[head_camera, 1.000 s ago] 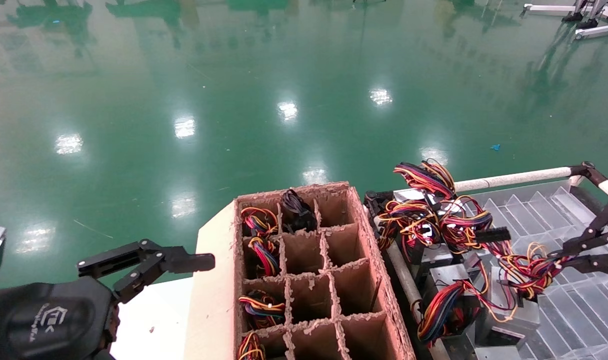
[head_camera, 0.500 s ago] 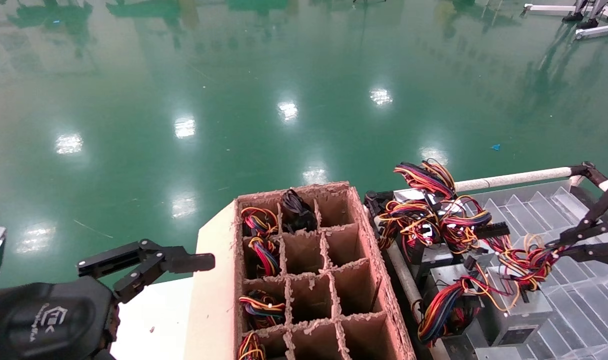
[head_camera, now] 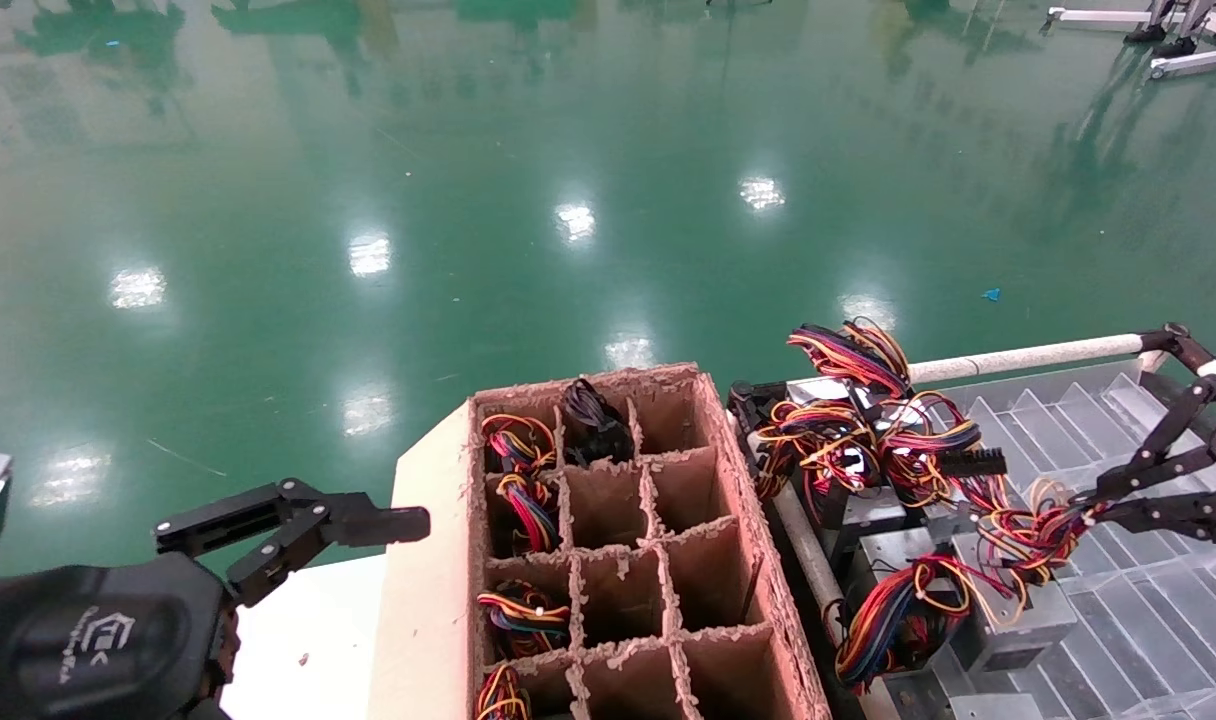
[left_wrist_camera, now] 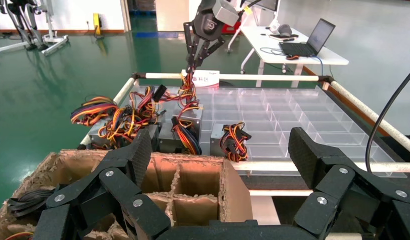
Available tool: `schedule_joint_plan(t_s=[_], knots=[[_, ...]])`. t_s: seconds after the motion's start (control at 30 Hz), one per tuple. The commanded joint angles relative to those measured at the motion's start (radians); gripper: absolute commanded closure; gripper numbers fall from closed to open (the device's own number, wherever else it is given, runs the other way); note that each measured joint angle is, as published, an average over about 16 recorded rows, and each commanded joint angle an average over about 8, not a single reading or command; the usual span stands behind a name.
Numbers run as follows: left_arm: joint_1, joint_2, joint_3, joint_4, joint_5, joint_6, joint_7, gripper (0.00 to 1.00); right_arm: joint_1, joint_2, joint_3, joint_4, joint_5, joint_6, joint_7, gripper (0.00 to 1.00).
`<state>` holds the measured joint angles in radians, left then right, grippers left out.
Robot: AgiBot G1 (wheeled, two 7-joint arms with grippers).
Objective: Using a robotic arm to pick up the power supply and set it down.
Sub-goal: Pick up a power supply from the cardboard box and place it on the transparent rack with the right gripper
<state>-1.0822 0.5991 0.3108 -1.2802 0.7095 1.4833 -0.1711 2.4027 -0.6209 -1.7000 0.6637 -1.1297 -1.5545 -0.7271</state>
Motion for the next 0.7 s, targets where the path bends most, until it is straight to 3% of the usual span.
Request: schedule_joint_plan(t_s=[0.03, 0.6, 0.7], knots=[[0.0, 0.0, 0.0, 0.0, 0.0, 0.0, 0.0, 0.0, -0.006, -0.004, -0.001, -0.007, 0.005, -0.002, -0.008, 1.0], [0.0, 0.0, 0.001, 0.0, -0.001, 0.0, 0.0, 0.0, -0.057, 0.011, -0.023, -0.075, 0.027, 0.021, -0.034, 1.0], [0.0, 0.0, 0.001, 0.0, -0.001, 0.0, 0.0, 0.0, -0.072, 0.009, -0.022, -0.093, 0.032, 0.034, -0.05, 0.93]])
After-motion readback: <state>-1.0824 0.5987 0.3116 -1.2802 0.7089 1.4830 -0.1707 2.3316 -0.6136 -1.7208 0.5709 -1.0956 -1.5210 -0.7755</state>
